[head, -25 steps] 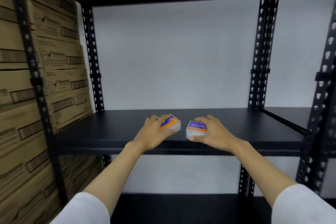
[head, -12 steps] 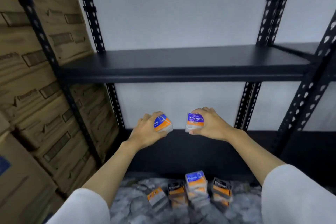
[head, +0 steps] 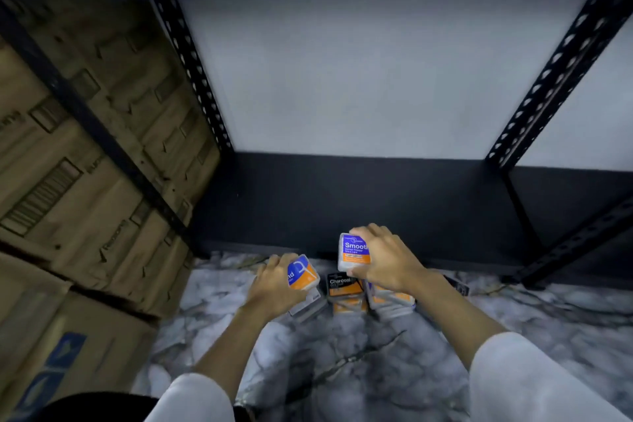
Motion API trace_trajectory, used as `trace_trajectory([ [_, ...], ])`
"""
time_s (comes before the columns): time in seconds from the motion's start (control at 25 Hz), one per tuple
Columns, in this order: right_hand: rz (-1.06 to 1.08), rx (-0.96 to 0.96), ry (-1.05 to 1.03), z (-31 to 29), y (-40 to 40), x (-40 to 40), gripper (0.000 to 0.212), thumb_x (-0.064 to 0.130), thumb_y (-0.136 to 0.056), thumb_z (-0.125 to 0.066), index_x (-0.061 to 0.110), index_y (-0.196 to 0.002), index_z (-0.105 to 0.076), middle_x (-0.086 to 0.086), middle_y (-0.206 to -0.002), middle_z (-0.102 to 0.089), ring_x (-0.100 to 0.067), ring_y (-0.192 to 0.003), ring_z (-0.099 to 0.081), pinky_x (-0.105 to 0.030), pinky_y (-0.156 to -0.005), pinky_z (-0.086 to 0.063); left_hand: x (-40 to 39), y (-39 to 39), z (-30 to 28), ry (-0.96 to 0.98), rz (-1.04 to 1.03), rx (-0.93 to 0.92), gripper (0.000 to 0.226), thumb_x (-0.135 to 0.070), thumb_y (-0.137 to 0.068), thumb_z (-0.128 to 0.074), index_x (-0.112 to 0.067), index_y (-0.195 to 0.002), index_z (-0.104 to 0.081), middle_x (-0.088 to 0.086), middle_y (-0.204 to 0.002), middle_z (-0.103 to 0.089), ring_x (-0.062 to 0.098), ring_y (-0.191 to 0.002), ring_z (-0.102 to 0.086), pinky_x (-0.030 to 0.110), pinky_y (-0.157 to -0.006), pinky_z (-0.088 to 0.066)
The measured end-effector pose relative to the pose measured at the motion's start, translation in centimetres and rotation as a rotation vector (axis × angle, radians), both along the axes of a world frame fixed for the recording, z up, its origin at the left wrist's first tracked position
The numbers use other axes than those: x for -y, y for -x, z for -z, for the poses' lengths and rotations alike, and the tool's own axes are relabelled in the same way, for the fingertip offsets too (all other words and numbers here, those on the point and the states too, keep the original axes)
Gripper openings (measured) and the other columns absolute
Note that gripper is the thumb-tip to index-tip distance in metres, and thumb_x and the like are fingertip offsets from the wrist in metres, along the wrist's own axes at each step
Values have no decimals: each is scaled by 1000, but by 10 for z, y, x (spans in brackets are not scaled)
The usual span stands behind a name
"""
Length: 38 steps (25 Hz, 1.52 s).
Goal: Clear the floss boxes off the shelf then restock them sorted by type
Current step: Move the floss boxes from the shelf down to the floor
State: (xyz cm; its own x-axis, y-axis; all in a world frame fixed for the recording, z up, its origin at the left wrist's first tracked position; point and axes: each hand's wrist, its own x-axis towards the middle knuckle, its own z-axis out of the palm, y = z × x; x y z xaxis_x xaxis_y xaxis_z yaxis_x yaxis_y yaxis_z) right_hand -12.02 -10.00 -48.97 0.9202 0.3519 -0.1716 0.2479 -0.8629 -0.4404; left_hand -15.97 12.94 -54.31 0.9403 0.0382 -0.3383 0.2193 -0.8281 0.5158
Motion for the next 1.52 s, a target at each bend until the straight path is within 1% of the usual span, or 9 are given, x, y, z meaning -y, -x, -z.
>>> trace_trajectory([
  [0.2,-150,-7,187,63,-22,-30,69,48,-77,-65,21,-134,-37,-1,-123,-49,-23,-112,-51,-36,-103,-31,-14,-3,60,12,1,-77,77,-45,-71,-75,-37,-139,-40,-8,-134,-45,25,-119,-40,38,-97,-45],
  [0.36,-288,-31,406,99,-34,-41,78,57,-78,-62,14,-135,-32,-6,-125,-50,-27,-113,-55,-43,-110,-24,-15,-3,92,51,28,-53,75,-36,-73,-76,-34,-140,-41,-7,-137,-44,23,-120,-41,24,-95,-37],
  [0.44,-322,-25,490,111,-37,-45,77,57,-79,-60,13,-136,-31,-8,-126,-52,-28,-113,-56,-46,-111,-22,-12,-2,101,77,18,-39,73,-33,-75,-76,-33,-139,-41,-9,-139,-42,20,-120,-38,25,-93,-38],
  [0.56,-332,-11,540,123,-38,-51,74,53,-82,-58,12,-137,-30,-9,-128,-53,-28,-112,-56,-46,-109,-24,-9,-3,104,122,-22,-25,70,-35,-77,-75,-30,-138,-41,-10,-136,-43,14,-117,-35,29,-91,-46],
  [0.68,-329,-11,537,131,-37,-54,76,54,-81,-60,12,-138,-30,-9,-129,-51,-28,-115,-55,-43,-106,-29,-10,-3,107,108,1,-15,71,-38,-77,-75,-28,-138,-41,-9,-136,-44,15,-117,-36,31,-92,-46],
  [1.0,-285,-108,345,107,-40,-51,66,40,-81,-68,13,-134,-38,-9,-128,-51,-26,-119,-49,-36,-99,-38,-9,-9,94,34,61,-15,73,-40,-77,-74,-26,-140,-40,-6,-137,-46,18,-124,-37,34,-100,-41],
  [1.16,-194,-164,168,78,-38,-38,55,26,-88,-63,15,-137,-40,-8,-131,-49,-26,-119,-49,-37,-95,-44,-6,-15,72,6,90,23,48,-28,-85,-67,-26,-129,-51,-5,-132,-50,19,-121,-43,31,-97,-42],
  [1.36,71,-104,-143,55,-23,11,28,19,-93,-57,16,-120,-57,-3,-120,-59,-21,-113,-55,-39,-92,-49,14,-26,38,108,101,69,23,-24,-92,-58,-25,-114,-62,-6,-119,-57,14,-107,-56,32,-84,-49],
  [1.52,215,-56,-179,60,-3,57,34,24,-89,-63,19,-122,-57,-2,-124,-57,-18,-119,-47,-35,-95,-45,37,-32,39,165,160,64,20,-27,-90,-63,-27,-110,-60,-5,-114,-57,13,-103,-58,40,-82,-54],
])
